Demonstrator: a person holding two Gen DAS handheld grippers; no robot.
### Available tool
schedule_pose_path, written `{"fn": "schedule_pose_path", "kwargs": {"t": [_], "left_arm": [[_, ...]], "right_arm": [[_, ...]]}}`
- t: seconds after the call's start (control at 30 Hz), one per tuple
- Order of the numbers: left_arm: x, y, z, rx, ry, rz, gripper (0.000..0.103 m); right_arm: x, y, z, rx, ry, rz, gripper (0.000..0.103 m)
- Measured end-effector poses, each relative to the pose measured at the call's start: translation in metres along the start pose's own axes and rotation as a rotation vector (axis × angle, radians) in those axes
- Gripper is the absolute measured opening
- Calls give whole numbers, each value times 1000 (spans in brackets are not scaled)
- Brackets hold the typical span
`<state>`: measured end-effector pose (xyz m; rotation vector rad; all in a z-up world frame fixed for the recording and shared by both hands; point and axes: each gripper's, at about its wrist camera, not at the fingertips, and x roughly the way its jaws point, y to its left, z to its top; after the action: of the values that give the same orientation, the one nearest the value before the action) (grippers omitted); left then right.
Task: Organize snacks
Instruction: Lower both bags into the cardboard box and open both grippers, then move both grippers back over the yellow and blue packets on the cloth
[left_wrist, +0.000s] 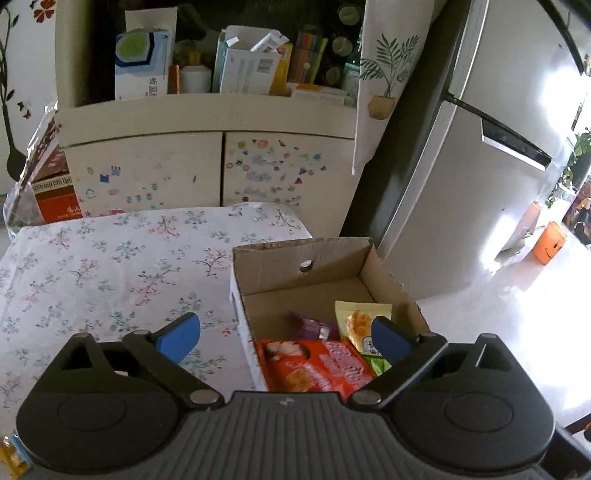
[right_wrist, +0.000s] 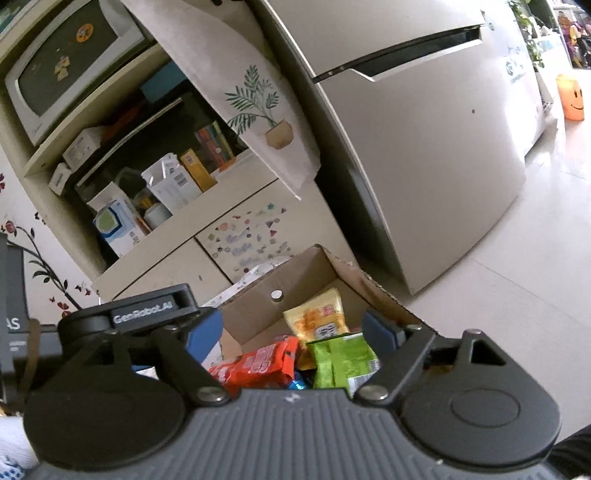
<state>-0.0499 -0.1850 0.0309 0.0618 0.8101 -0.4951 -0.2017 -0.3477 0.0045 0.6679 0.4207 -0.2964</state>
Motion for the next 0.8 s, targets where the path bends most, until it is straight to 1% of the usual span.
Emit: {"fn": "schedule_pose_path", "kwargs": {"t": [0.1, 0.2, 0.3, 0.6, 0.7, 0.8], "left_arm": [[-9, 10, -4, 20, 2, 15, 101], [-19, 27, -7, 21, 9, 33, 101], [-31, 48, -11, 19, -1, 67, 102], [-56, 122, -28, -84, 7, 169, 103], [-64, 148, -36, -138, 12, 193, 103], [-69, 174, -45, -196, 24, 234, 103]], "right_arm": [[0, 5, -2, -25, 8, 12, 83], [4, 13, -6, -72, 25, 25, 83], [4, 22, -11, -117, 31, 45, 83], [5, 50, -28, -264, 46, 125, 83], [6, 57, -34, -296, 61, 144, 83], [7, 64, -41, -332, 76, 163, 83]]}}
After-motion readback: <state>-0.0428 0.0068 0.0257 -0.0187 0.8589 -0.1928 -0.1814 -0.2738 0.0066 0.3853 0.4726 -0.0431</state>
